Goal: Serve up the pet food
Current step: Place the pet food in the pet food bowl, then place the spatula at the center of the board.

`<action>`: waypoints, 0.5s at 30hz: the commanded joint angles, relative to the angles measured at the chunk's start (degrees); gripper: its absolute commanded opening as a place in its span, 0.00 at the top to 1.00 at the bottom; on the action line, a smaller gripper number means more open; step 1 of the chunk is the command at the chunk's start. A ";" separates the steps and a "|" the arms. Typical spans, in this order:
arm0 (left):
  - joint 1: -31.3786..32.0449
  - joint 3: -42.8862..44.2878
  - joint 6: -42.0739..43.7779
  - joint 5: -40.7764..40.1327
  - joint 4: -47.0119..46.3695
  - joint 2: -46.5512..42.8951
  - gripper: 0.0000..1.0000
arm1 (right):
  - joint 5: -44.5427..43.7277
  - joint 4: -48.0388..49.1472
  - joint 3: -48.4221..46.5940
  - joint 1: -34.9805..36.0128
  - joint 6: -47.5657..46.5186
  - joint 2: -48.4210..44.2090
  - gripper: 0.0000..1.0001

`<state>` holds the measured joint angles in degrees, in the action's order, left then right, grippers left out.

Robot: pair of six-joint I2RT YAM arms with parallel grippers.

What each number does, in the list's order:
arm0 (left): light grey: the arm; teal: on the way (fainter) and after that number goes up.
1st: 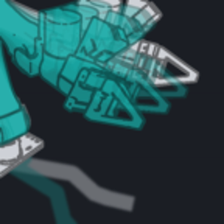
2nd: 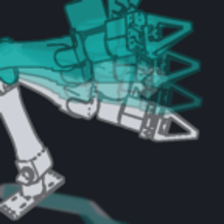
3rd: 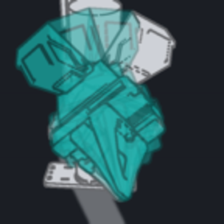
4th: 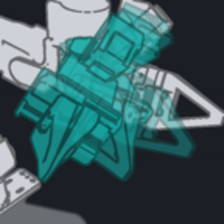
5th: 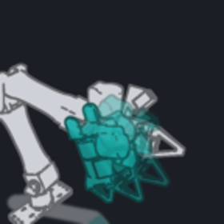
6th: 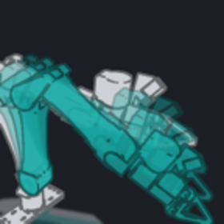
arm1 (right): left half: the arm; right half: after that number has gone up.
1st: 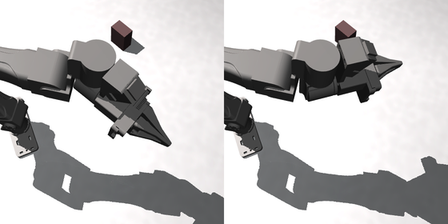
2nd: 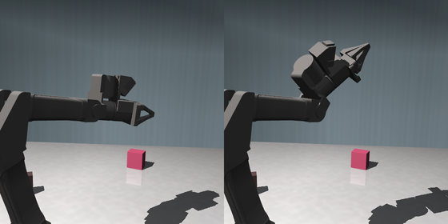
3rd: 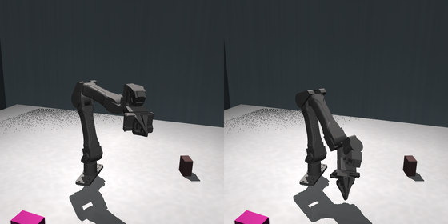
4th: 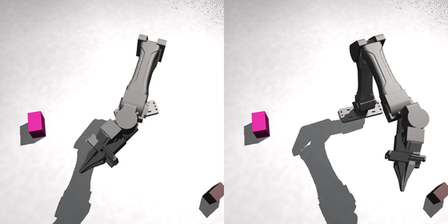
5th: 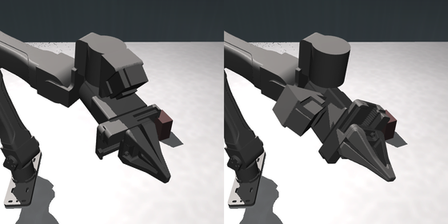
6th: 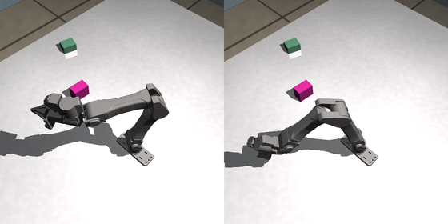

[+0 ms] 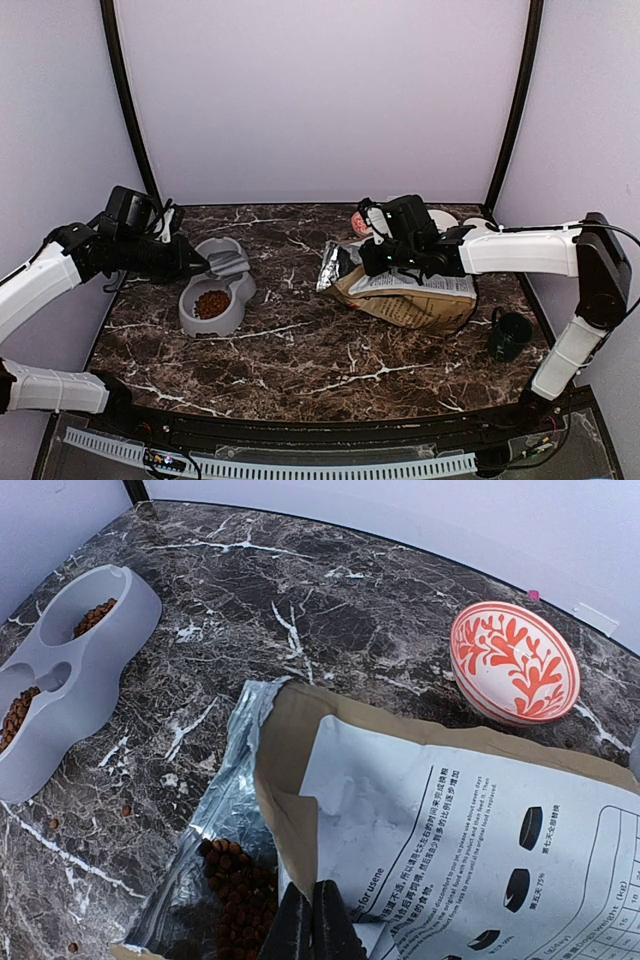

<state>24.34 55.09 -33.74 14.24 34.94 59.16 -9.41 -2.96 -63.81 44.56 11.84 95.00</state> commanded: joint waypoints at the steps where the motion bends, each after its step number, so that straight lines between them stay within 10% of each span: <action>1: 1.30 -4.95 -4.10 6.70 -20.13 3.12 1.00 | -1.13 2.23 -0.71 -1.09 -0.05 -2.67 1.00; 15: 7.77 -2.22 -10.91 5.16 -48.02 29.21 1.00 | -1.24 -3.40 -1.13 -0.87 6.00 -6.33 1.00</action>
<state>31.75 51.03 -41.39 18.96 -1.80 85.17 -8.49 -5.58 -63.86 44.56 15.53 93.84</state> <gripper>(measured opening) 0.081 0.006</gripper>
